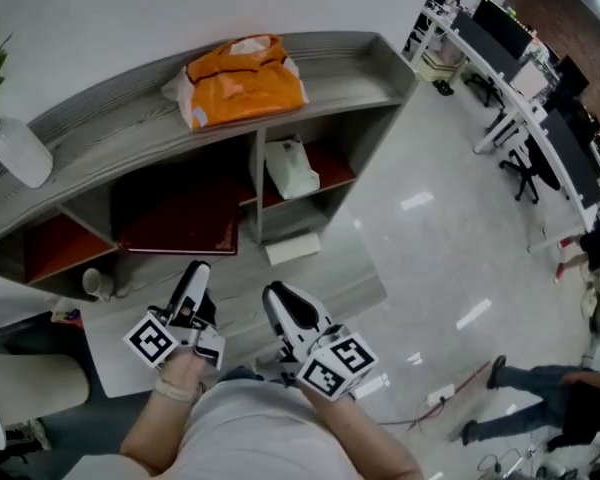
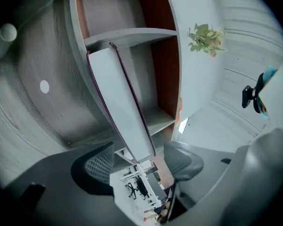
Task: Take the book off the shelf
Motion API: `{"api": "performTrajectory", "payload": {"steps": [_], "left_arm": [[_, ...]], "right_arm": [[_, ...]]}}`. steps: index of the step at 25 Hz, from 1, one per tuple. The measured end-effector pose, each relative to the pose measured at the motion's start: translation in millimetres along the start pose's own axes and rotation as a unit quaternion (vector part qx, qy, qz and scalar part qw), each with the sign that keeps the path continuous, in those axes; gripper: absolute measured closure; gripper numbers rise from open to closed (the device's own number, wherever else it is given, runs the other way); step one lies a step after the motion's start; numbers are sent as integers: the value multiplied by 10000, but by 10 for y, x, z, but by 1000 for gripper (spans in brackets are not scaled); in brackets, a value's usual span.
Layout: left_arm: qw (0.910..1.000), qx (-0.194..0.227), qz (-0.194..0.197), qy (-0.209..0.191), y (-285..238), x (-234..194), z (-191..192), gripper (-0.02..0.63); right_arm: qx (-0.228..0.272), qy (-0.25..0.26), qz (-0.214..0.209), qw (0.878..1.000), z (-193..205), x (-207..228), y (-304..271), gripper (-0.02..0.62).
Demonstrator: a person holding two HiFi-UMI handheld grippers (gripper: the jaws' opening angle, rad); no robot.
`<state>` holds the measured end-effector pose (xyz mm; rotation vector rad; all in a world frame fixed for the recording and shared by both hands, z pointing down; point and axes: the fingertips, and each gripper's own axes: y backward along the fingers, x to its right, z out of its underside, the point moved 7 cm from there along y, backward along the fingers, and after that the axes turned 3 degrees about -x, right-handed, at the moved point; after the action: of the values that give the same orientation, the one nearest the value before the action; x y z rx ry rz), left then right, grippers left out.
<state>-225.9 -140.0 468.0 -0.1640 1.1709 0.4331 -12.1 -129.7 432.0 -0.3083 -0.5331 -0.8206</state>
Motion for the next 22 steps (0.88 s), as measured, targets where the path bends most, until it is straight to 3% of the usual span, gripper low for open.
{"api": "performTrajectory", "payload": {"steps": [7,16,22], "left_arm": [[9991,151,135,383,-395,-39,-2,239],[9988,287,118,366,-673,-54,-47,236],[9974,345,52,637,-723,-110,12,238]], "right_arm": [[-101,159,123,9997,-121,199,89,534],[-132,189,242,9994,-164,371,203,534],[-107,130,277,9995,-178,438,258,534]]}}
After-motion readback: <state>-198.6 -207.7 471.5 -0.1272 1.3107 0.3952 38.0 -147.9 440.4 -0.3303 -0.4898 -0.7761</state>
